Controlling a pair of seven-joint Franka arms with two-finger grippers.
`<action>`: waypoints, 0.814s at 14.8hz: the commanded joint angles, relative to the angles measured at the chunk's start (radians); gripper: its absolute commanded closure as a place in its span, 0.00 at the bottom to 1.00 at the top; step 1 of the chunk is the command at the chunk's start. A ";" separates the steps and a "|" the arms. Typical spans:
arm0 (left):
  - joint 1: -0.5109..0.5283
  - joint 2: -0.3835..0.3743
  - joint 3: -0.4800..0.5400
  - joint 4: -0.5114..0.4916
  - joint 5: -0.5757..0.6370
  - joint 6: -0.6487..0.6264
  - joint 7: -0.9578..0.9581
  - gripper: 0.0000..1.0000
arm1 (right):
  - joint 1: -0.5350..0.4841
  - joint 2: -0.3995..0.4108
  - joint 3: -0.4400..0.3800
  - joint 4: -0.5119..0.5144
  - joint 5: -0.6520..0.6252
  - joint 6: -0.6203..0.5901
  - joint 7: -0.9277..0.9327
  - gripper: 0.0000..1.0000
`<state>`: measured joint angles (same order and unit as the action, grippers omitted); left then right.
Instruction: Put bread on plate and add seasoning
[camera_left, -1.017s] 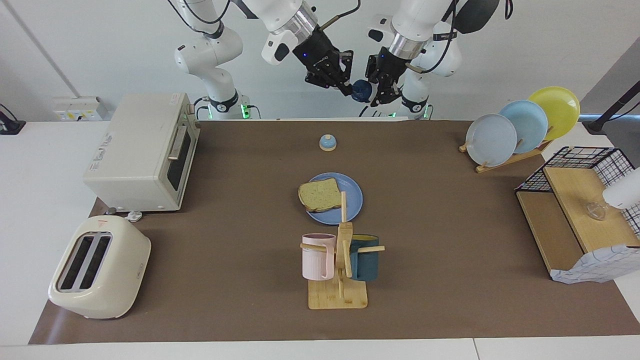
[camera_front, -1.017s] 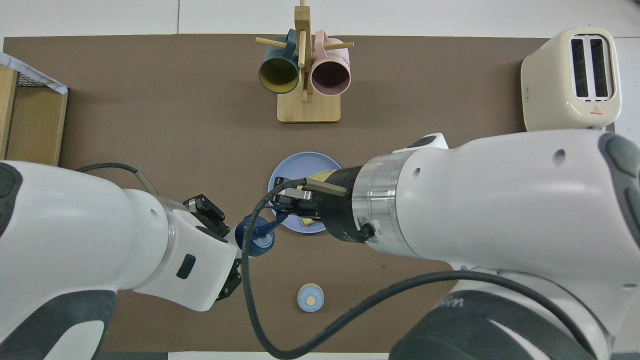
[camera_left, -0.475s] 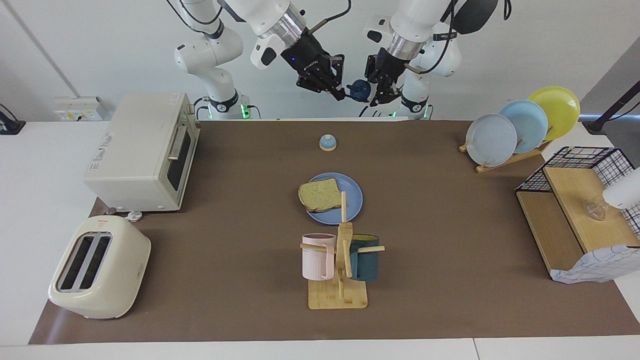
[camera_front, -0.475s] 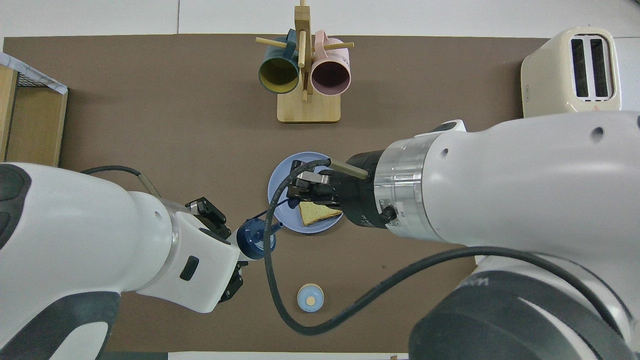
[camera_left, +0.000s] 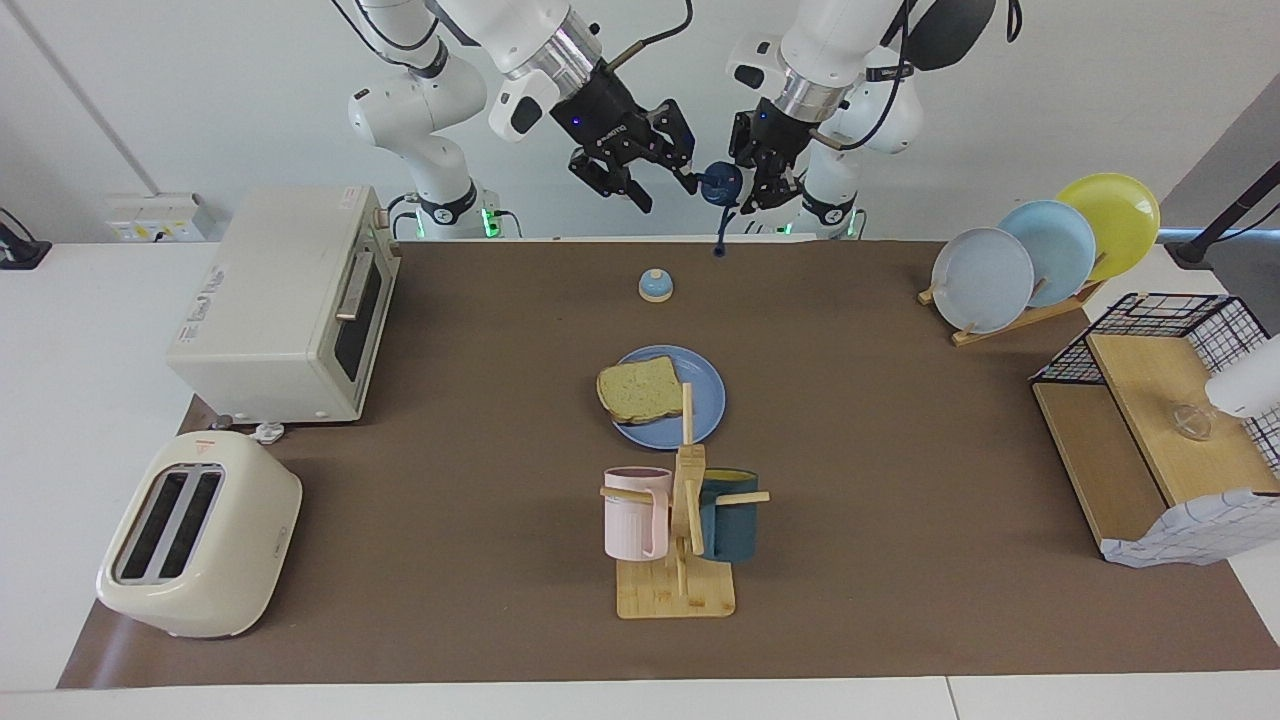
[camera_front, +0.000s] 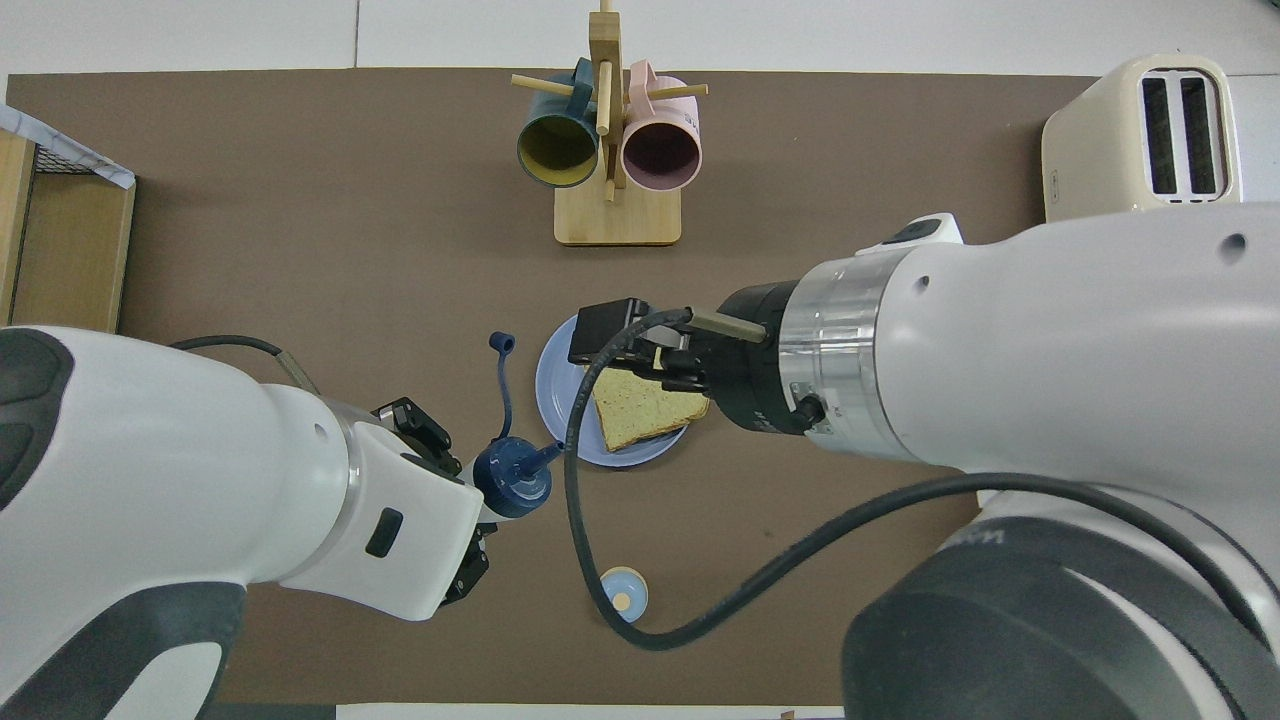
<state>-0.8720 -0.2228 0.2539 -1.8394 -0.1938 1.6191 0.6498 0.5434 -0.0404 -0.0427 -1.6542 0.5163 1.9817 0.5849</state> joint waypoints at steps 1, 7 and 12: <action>-0.008 -0.021 -0.010 -0.018 0.004 0.013 -0.050 0.83 | -0.063 -0.026 0.004 -0.041 -0.096 -0.062 -0.135 0.00; -0.008 0.014 -0.048 -0.003 0.062 0.010 -0.124 0.84 | -0.267 -0.029 0.004 -0.033 -0.376 -0.234 -0.359 0.00; -0.008 0.051 -0.079 0.002 0.141 0.005 -0.131 0.84 | -0.411 -0.001 -0.005 0.052 -0.508 -0.426 -0.416 0.00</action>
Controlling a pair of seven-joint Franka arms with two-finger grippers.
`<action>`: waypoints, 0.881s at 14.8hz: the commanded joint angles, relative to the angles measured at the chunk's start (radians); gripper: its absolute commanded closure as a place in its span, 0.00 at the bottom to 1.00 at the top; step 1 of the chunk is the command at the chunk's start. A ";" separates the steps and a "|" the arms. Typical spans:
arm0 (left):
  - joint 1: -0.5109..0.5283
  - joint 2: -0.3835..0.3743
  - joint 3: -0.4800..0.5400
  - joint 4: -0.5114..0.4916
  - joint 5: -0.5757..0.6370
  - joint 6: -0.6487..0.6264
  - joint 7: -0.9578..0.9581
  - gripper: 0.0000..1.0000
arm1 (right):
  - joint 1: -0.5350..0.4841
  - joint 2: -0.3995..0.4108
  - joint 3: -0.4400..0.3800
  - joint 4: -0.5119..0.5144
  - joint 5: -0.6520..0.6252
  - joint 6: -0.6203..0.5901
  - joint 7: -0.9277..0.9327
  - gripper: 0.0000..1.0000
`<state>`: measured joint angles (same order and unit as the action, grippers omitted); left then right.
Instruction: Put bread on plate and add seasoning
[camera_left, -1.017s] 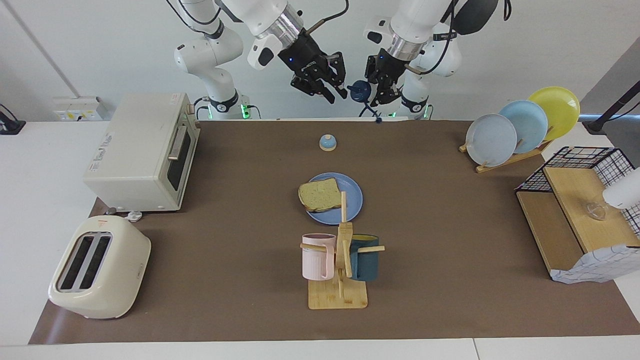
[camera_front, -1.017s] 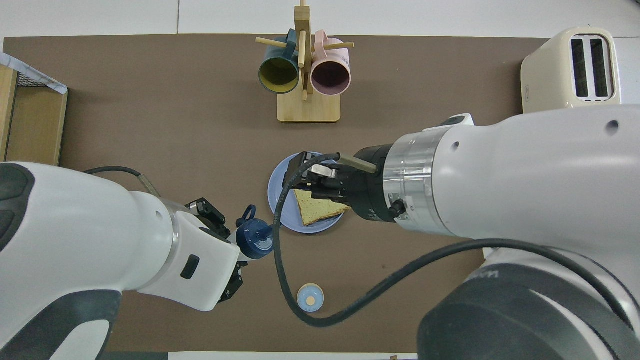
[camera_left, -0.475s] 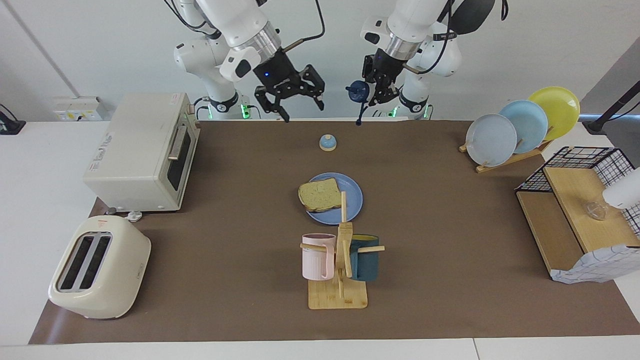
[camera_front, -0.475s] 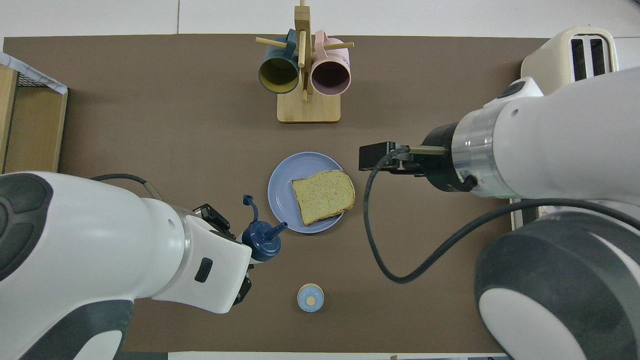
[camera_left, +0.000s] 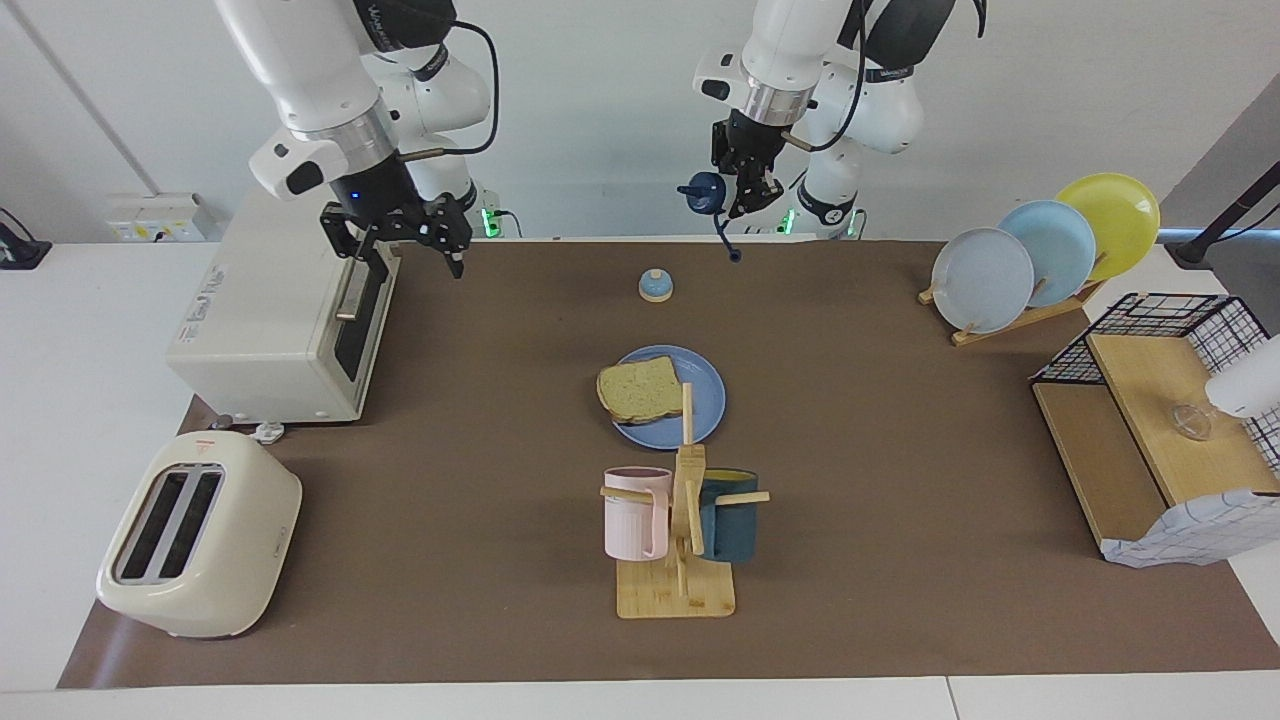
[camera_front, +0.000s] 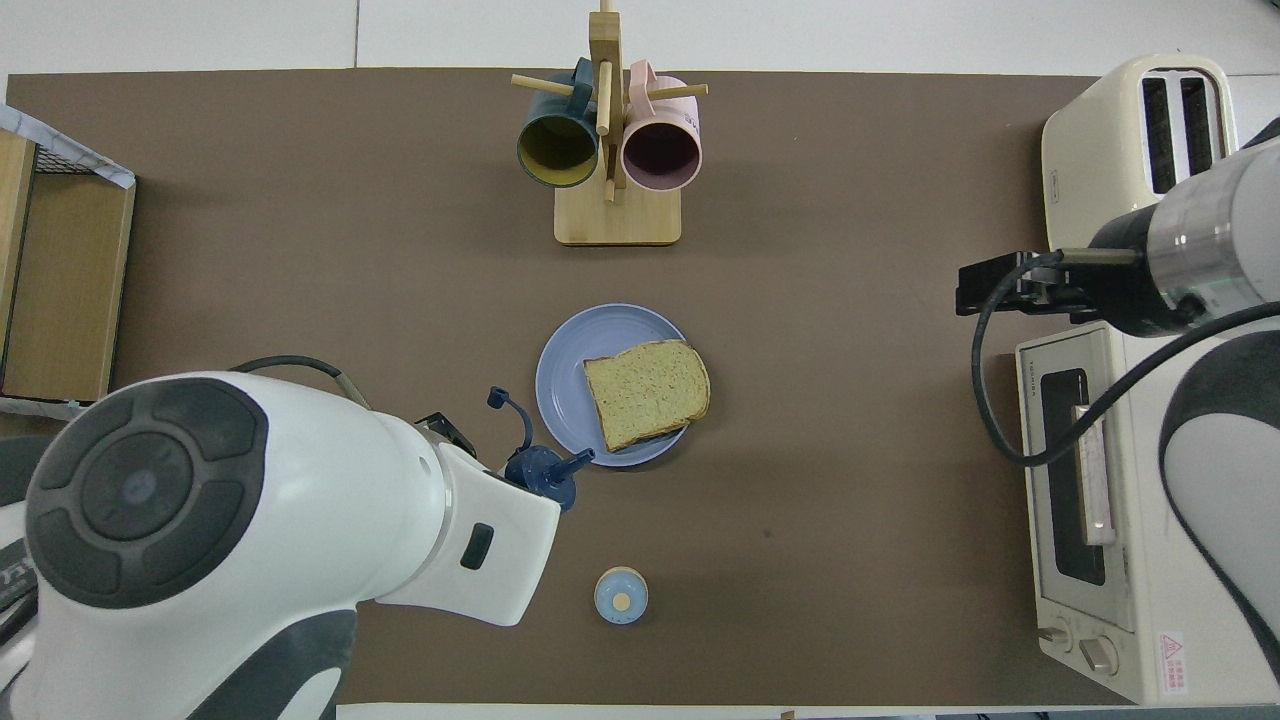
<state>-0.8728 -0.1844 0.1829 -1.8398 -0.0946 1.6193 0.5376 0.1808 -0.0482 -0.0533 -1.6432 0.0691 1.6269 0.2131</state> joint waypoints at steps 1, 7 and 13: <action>-0.008 0.029 -0.014 0.004 0.064 0.010 -0.036 0.84 | -0.082 0.013 -0.002 0.072 -0.078 -0.116 -0.088 0.00; -0.008 0.146 -0.031 0.042 0.177 0.025 -0.077 0.84 | -0.181 0.076 0.010 0.146 -0.086 -0.220 -0.166 0.00; -0.052 0.307 -0.031 0.140 0.278 0.016 -0.119 0.84 | -0.219 0.071 0.010 0.154 -0.078 -0.286 -0.218 0.00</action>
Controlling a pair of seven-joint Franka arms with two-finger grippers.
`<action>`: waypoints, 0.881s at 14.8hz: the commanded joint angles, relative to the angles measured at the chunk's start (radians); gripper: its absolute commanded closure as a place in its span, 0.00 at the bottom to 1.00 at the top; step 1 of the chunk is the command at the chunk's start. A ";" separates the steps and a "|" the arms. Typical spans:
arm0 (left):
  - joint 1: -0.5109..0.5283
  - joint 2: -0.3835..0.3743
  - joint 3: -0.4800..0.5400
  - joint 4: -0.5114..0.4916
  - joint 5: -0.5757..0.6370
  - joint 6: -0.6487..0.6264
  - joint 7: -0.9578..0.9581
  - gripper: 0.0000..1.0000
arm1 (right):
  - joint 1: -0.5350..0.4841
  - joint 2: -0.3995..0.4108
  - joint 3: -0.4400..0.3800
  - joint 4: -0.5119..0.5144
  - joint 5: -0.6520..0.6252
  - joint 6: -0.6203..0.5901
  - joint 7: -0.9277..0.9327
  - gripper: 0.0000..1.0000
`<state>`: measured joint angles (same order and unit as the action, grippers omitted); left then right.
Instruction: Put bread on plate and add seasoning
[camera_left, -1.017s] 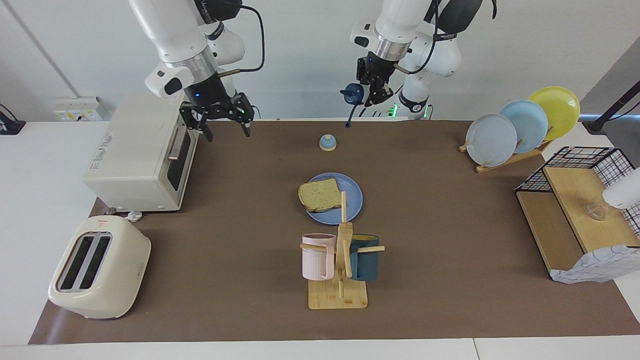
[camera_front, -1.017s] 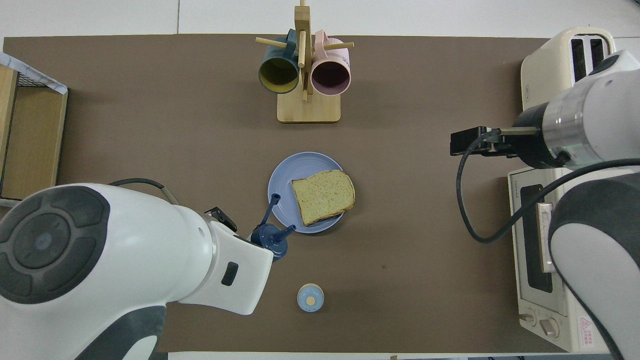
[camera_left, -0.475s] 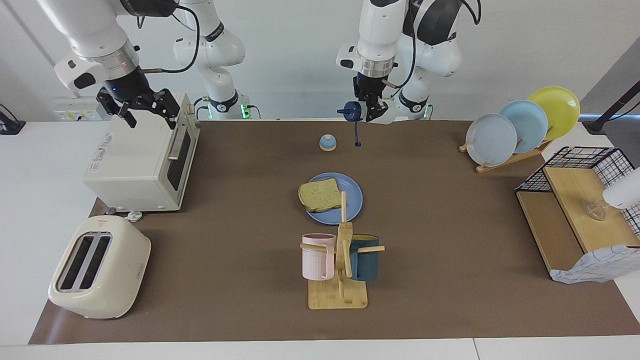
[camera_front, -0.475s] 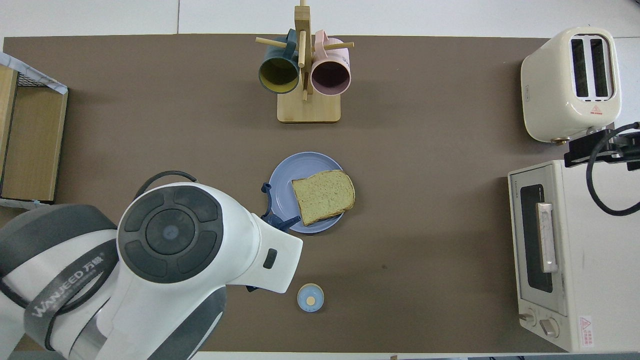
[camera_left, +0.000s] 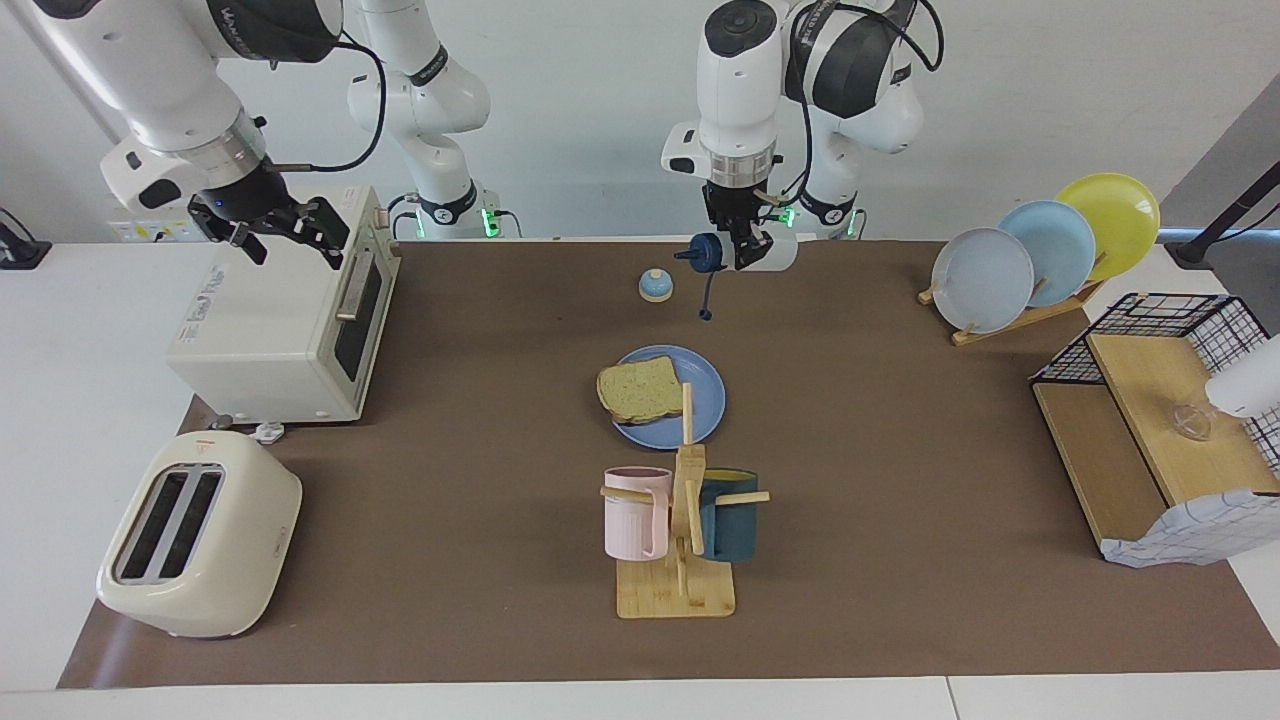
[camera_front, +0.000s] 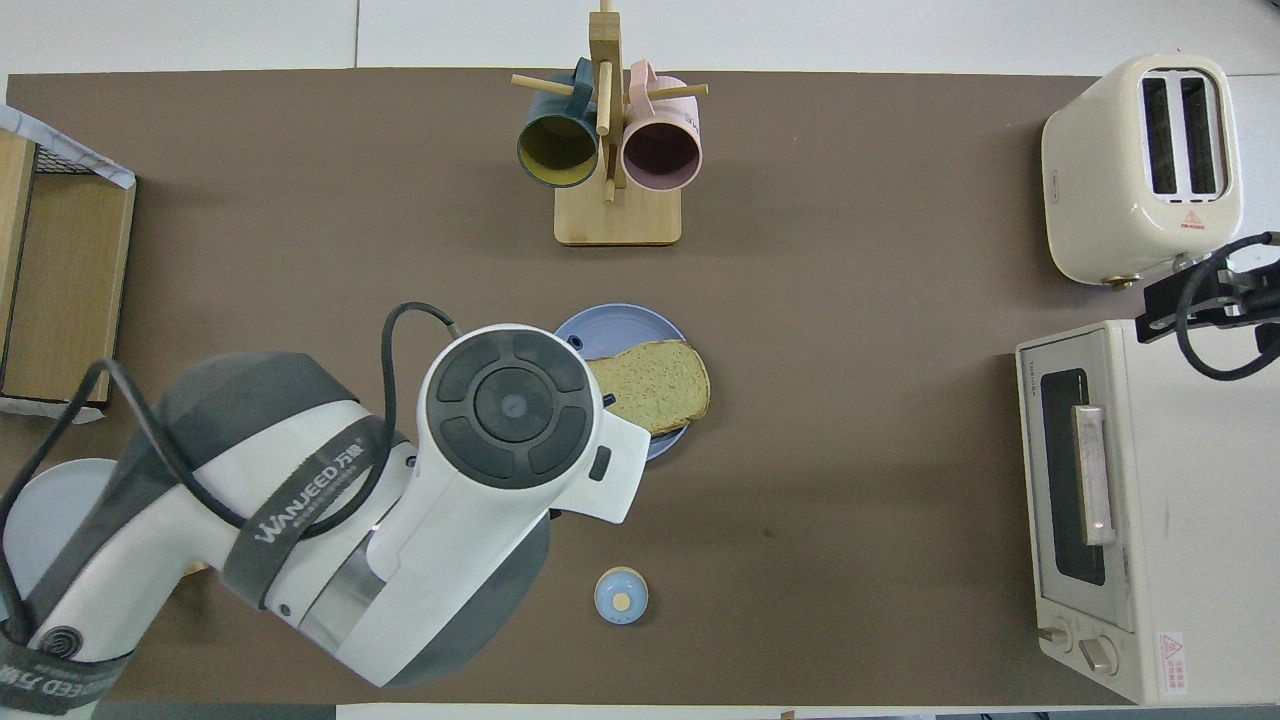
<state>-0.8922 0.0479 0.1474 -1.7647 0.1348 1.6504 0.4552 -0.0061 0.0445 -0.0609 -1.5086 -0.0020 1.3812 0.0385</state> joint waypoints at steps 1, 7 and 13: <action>-0.049 0.104 0.006 0.079 0.066 -0.017 -0.042 0.84 | -0.032 -0.046 0.015 -0.017 -0.006 -0.037 -0.045 0.00; -0.086 0.167 0.004 0.088 0.190 -0.052 -0.049 0.86 | -0.034 -0.046 0.016 -0.022 -0.016 0.036 -0.048 0.00; -0.146 0.292 0.008 0.122 0.304 -0.139 -0.073 0.87 | -0.032 -0.046 0.016 -0.024 -0.012 0.036 -0.048 0.00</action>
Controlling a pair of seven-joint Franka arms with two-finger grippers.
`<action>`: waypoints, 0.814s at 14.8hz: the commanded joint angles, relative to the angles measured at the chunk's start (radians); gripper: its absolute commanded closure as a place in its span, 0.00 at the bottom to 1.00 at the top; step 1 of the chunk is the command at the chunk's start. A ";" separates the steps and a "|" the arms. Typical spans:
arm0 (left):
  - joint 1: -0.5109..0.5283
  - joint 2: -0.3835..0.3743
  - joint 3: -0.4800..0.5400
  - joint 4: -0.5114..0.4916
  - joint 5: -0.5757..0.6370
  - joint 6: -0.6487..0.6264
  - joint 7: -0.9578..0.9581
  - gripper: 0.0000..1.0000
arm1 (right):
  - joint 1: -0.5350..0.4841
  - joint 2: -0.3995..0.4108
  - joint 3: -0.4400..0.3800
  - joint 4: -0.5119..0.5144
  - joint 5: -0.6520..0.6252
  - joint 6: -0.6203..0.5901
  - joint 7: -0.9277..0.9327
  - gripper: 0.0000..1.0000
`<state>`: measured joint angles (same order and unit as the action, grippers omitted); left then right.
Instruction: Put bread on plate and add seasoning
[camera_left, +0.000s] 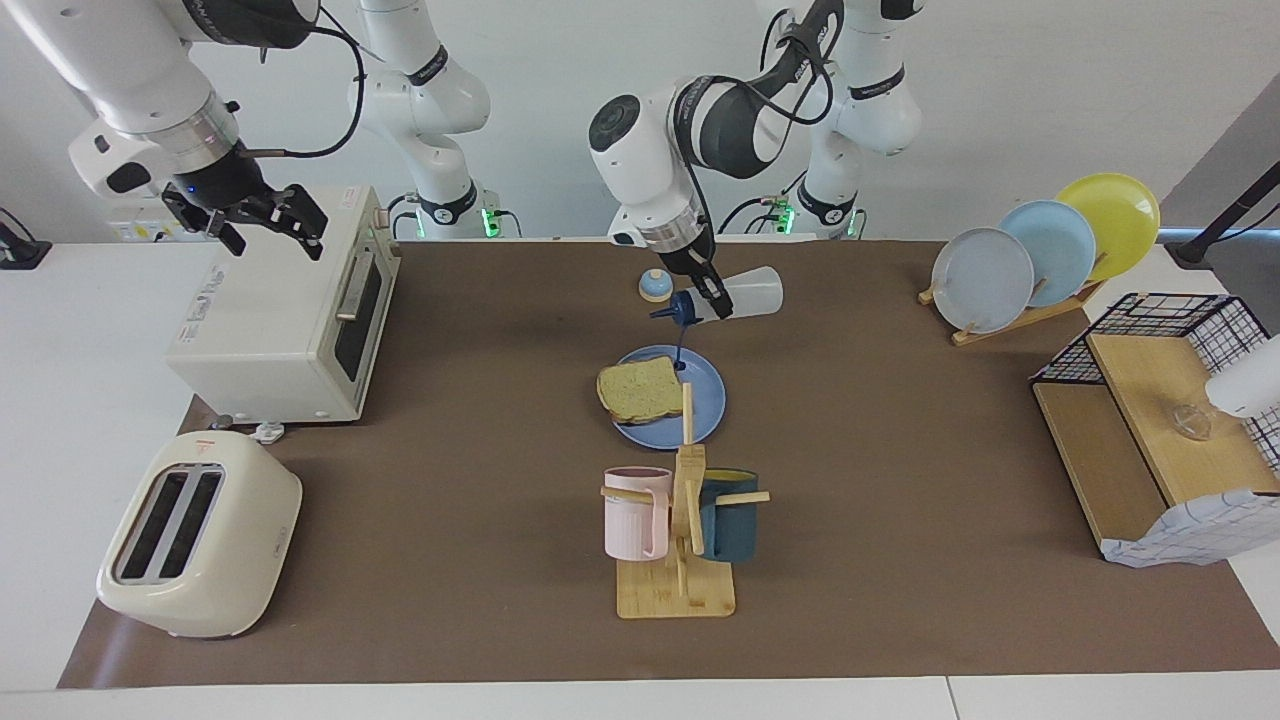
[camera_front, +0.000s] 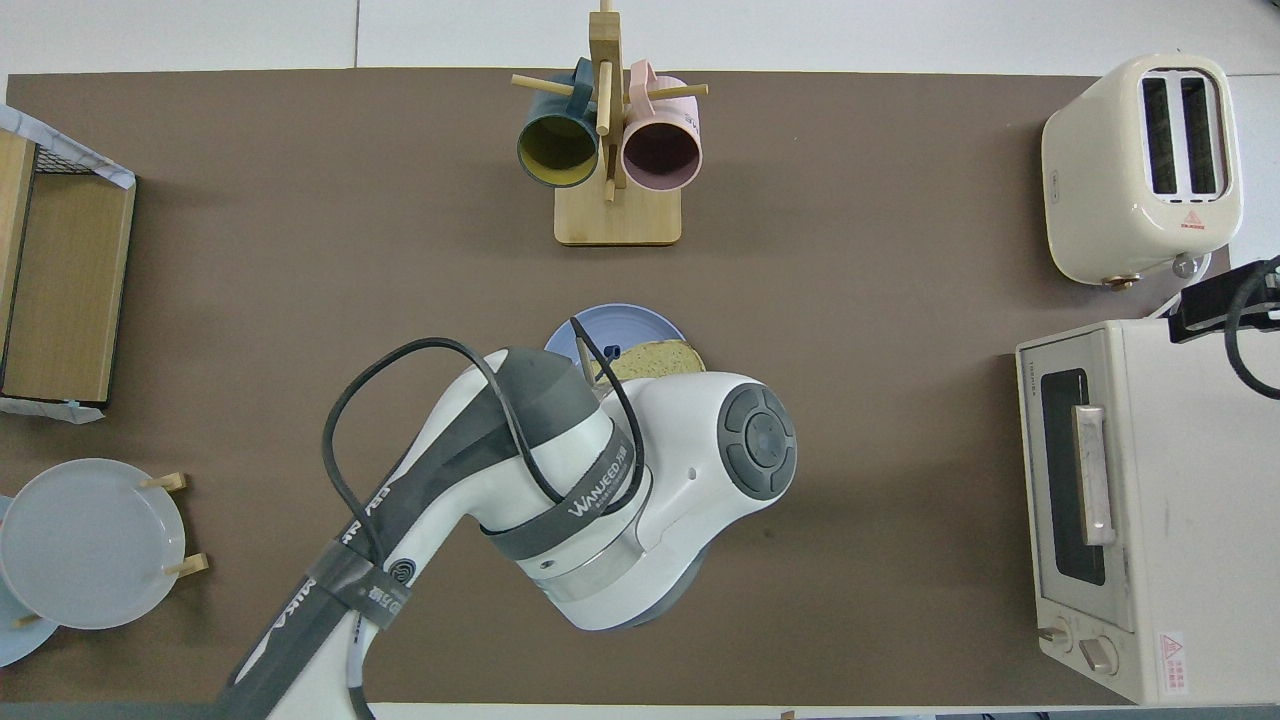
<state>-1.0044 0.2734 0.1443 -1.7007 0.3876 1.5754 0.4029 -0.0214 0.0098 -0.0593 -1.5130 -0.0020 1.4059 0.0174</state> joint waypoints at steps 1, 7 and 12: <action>-0.048 0.084 0.014 0.070 0.062 -0.075 -0.025 0.88 | -0.014 -0.013 0.012 -0.019 -0.010 0.010 -0.028 0.00; -0.082 0.142 0.017 0.075 0.149 -0.137 -0.027 0.90 | -0.014 -0.019 0.006 -0.021 -0.007 0.007 -0.027 0.00; -0.083 0.154 0.015 0.072 0.226 -0.138 -0.029 0.94 | -0.012 -0.016 -0.001 -0.026 -0.007 0.033 -0.027 0.00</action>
<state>-1.0704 0.4066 0.1460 -1.6575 0.5784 1.4695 0.3806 -0.0213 0.0088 -0.0638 -1.5153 -0.0020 1.4132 0.0173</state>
